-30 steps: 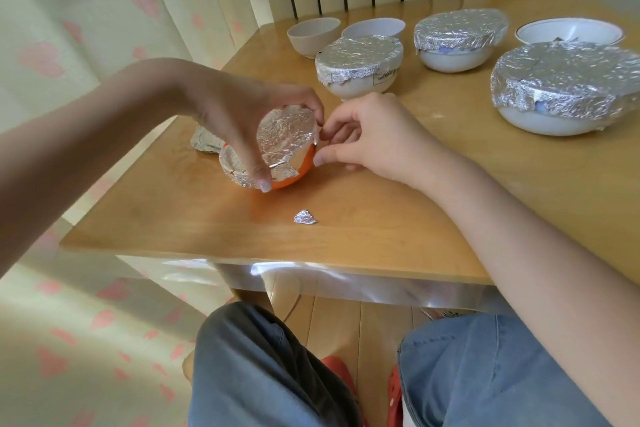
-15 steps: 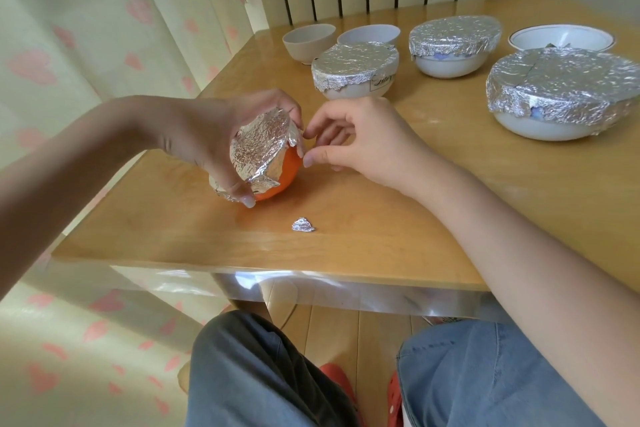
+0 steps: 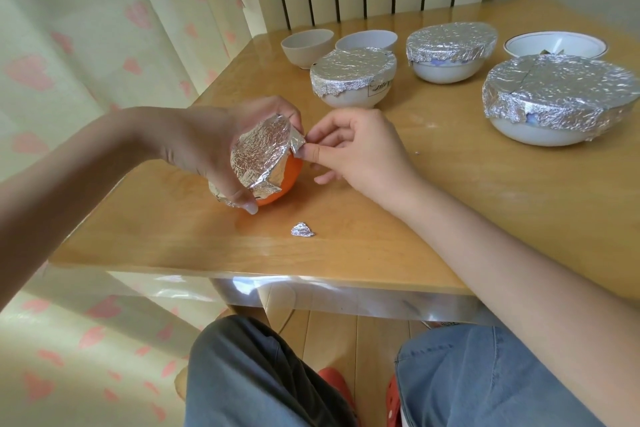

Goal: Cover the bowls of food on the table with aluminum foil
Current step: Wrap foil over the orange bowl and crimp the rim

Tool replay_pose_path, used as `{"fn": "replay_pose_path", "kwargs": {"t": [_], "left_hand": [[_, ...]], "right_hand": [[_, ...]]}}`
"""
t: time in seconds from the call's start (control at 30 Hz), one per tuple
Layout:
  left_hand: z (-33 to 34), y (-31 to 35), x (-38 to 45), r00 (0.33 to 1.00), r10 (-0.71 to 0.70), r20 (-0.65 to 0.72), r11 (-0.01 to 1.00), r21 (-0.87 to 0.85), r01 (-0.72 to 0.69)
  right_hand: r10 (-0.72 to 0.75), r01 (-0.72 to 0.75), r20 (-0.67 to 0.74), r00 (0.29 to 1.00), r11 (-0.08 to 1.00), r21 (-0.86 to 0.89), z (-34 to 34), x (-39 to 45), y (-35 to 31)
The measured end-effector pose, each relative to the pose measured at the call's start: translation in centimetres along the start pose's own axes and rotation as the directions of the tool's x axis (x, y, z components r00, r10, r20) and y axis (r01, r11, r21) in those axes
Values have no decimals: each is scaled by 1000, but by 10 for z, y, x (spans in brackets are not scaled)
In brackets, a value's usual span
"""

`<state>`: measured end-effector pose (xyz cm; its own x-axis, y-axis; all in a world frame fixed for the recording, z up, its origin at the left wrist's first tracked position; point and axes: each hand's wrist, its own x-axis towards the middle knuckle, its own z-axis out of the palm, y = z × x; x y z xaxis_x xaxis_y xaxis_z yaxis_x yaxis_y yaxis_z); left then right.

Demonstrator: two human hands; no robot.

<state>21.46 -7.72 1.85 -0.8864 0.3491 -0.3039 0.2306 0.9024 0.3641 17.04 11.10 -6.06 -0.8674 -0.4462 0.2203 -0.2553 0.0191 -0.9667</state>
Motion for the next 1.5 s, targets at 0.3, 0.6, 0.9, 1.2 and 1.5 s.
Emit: {"fn": "replay_pose_path", "kwargs": {"t": [0.3,0.6,0.9,1.2,1.5], "left_hand": [[1,-3,7,1000,6,0,994,110,-6],[0,-1,8,1000,26,14,982,184,-28],[2,-2,6,997,73,-4,986,154,-71],[3,-3,7,996,92,-10,985,150,-90],[0,0,12,999,41,24,988,151,-45]], "right_hand": [[443,-478,215,870,652,589,-9,-9,-7],[526,-586,305,794,529,613,-15,-14,-23],[549,-610,316,774,510,607,-6,-12,-25],[587,-642,288,757,585,496,-2,-13,-17],[590,-679,339,733,601,422,-2,-3,-9]]}}
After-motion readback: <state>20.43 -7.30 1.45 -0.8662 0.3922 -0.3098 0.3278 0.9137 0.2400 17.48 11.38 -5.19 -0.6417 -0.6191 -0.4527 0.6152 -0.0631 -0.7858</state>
